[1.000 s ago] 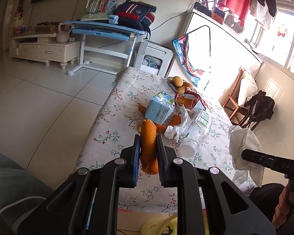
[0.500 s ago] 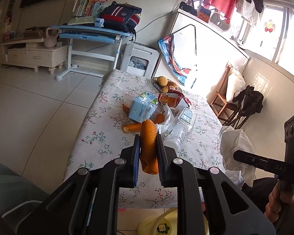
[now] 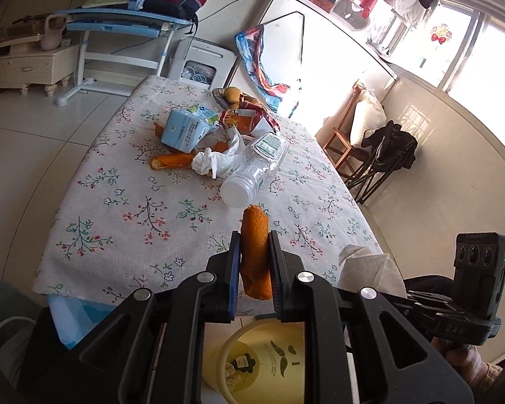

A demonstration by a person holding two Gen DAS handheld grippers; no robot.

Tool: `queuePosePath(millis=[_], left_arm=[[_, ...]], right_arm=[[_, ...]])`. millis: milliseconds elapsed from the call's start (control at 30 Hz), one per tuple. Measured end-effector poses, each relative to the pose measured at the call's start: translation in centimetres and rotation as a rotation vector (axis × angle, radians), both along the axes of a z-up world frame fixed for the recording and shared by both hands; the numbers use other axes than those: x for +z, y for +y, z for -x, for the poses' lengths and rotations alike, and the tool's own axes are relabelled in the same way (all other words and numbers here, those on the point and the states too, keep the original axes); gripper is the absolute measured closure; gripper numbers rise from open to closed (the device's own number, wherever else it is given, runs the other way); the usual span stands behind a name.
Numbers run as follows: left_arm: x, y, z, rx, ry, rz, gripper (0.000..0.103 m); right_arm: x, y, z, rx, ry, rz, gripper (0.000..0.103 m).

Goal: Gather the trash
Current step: 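Carry orange peel and tissue to the yellow bin and release both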

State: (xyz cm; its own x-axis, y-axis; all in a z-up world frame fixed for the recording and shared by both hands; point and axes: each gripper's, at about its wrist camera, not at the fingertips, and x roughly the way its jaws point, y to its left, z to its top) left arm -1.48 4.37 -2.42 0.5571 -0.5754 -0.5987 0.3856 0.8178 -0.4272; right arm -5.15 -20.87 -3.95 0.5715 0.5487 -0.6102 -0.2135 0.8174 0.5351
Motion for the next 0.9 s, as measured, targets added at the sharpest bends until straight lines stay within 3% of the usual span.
queuePosePath(millis=[267, 533, 567, 667, 900], left_arm=[[-1.9, -1.3, 2.2, -0.036, 0.036, -0.003, 0.088], [-3.9, -3.9, 4.6, -0.112, 0.083, -0.071, 0.088], [-4.2, -4.3, 4.9, -0.122, 0.088, -0.079, 0.087], [-5.2, -5.7, 6.3, -0.155, 0.101, -0.118, 0.087], [-6.8, -8.7, 9.2, -0.250, 0.118, -0.207, 0.087]], right_arm=[[-2.8, 1.5, 2.0, 0.091, 0.098, 0.043, 0.098], [-6.5, 1.4, 3.2, 0.096, 0.279, 0.114, 0.097], [-6.8, 1.5, 3.3, 0.095, 0.291, 0.124, 0.094], [-6.5, 0.9, 3.8, 0.042, 0.277, 0.170, 0.042], [-3.8, -3.2, 4.7, -0.144, 0.145, 0.081, 0.041]])
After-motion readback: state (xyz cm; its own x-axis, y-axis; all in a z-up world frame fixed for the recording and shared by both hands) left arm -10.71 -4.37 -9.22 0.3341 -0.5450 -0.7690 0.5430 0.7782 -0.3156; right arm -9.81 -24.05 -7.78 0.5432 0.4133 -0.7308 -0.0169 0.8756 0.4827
